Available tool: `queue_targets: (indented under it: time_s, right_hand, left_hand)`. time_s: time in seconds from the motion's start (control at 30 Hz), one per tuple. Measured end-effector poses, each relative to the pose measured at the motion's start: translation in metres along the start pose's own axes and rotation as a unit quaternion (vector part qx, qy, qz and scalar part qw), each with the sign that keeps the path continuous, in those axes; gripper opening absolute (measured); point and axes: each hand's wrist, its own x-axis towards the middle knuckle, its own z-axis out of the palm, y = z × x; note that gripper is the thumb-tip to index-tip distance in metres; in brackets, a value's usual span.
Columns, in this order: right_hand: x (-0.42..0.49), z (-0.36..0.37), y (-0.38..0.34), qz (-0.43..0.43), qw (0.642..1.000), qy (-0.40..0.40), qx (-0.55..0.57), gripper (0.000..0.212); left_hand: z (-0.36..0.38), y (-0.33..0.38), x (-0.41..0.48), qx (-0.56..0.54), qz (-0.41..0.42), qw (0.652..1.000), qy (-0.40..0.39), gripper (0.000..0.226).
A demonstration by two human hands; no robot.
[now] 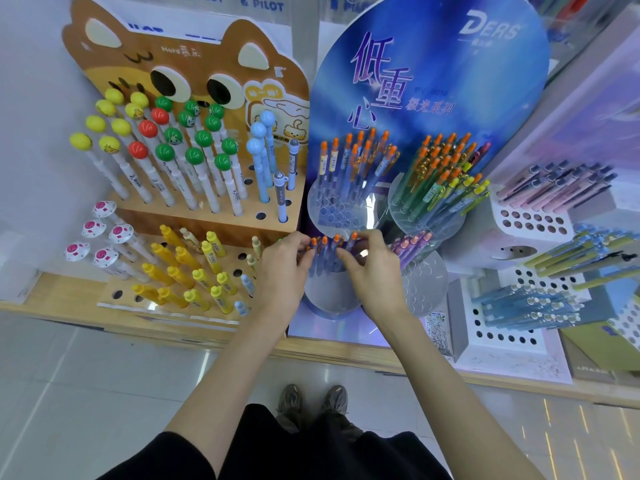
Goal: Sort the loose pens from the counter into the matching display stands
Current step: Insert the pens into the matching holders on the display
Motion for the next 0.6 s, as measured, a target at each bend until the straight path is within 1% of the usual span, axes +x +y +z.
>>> queue_targets:
  time_s: [0.07, 0.17, 0.27, 0.33, 0.4, 0.5, 0.53, 0.6]
  right_hand:
    - [-0.001, -0.002, -0.004, -0.01, 1.0, 0.006, 0.02, 0.028]
    - [-0.001, -0.006, -0.006, -0.042, 0.999, 0.018, 0.009, 0.019]
    - [-0.001, -0.006, -0.006, -0.041, 0.999, 0.021, 0.006, 0.018]
    - [-0.002, -0.004, -0.006, -0.04, 0.999, 0.018, 0.003, 0.023]
    - [-0.004, -0.003, -0.007, -0.055, 0.998, 0.017, -0.002, 0.029]
    - [-0.003, -0.005, -0.008, -0.084, 0.996, 0.015, -0.032, 0.031]
    - [-0.002, -0.006, -0.009, -0.09, 0.995, 0.011, -0.047, 0.03]
    - [0.003, -0.008, -0.01, -0.102, 0.993, -0.006, -0.067, 0.022]
  left_hand:
    - [0.0, 0.0, 0.001, 0.001, 0.001, 1.0, 0.006, 0.01]
    - [0.001, -0.001, 0.001, 0.003, 0.0, 1.0, 0.017, 0.006]
    - [0.001, -0.001, 0.0, -0.001, -0.008, 1.0, 0.016, 0.006]
    - [0.001, -0.002, 0.0, 0.003, -0.011, 1.0, 0.01, 0.006]
    - [0.0, -0.001, 0.0, 0.008, -0.009, 1.0, 0.003, 0.013]
    - [-0.001, 0.003, 0.002, 0.024, 0.016, 0.999, -0.025, 0.035]
    - [0.0, 0.005, 0.004, 0.036, 0.027, 0.998, -0.035, 0.037]
    - [0.001, 0.01, 0.008, 0.066, 0.04, 0.996, -0.048, 0.031]
